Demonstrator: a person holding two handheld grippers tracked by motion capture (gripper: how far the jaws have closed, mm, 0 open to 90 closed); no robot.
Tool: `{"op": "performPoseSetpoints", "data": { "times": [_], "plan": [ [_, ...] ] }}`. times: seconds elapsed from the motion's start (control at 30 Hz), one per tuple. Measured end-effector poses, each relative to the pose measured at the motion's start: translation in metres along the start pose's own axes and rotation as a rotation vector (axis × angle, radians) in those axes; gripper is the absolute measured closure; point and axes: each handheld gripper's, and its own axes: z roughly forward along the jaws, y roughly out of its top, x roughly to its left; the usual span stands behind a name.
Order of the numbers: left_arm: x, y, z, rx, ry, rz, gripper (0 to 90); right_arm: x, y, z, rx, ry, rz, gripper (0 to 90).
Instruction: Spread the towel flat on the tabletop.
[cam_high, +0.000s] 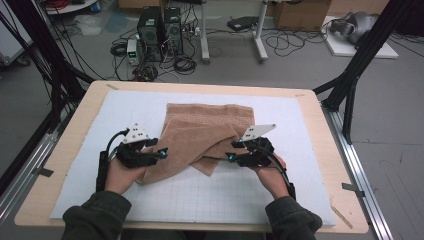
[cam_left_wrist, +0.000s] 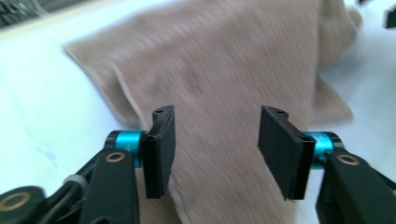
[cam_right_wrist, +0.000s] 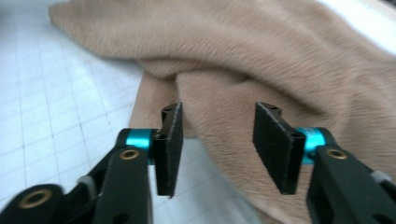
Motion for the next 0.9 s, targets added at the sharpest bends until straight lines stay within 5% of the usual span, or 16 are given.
{"op": "performPoseSetpoints", "data": {
  "times": [0.1, 0.17, 0.23, 0.33, 0.43, 0.5, 0.67, 0.73, 0.8, 0.9],
  "plan": [
    [-0.002, -0.017, 0.011, 0.093, -0.067, -0.021, 49.7, 0.000, -0.006, 0.017, 0.059, 0.002, 0.013, 49.4],
    [-0.003, -0.026, 0.021, 0.149, -0.048, -0.006, 51.5, -0.002, -0.008, 0.028, 0.079, 0.001, 0.018, 50.7],
    [-0.003, -0.031, 0.026, 0.141, -0.039, 0.004, 58.2, -0.004, -0.009, 0.037, 0.089, -0.007, 0.026, 53.6],
    [-0.005, -0.027, 0.028, 0.137, -0.016, 0.016, 80.8, -0.006, -0.009, 0.042, 0.071, 0.010, 0.028, 71.8],
    [-0.009, -0.023, 0.024, 0.125, -0.018, 0.037, 84.6, -0.006, -0.006, 0.038, 0.072, 0.012, 0.004, 86.8],
    [-0.009, -0.022, 0.017, 0.090, -0.024, 0.012, 85.1, -0.005, -0.005, 0.030, 0.057, 0.027, -0.008, 89.4],
    [-0.010, -0.006, -0.006, -0.005, -0.048, -0.013, 85.3, -0.002, -0.004, 0.003, 0.064, 0.007, -0.041, 89.4],
    [-0.012, 0.001, -0.009, -0.010, -0.037, 0.007, 85.3, -0.002, -0.004, -0.001, 0.029, 0.004, -0.027, 71.9],
    [-0.012, 0.006, -0.009, -0.009, -0.026, 0.013, 85.2, 0.000, -0.002, 0.007, 0.013, 0.039, -0.009, 64.8],
    [-0.008, 0.008, -0.005, -0.020, -0.020, -0.010, 85.2, 0.007, 0.000, 0.028, 0.030, 0.022, -0.031, 60.1]
  ]
}}
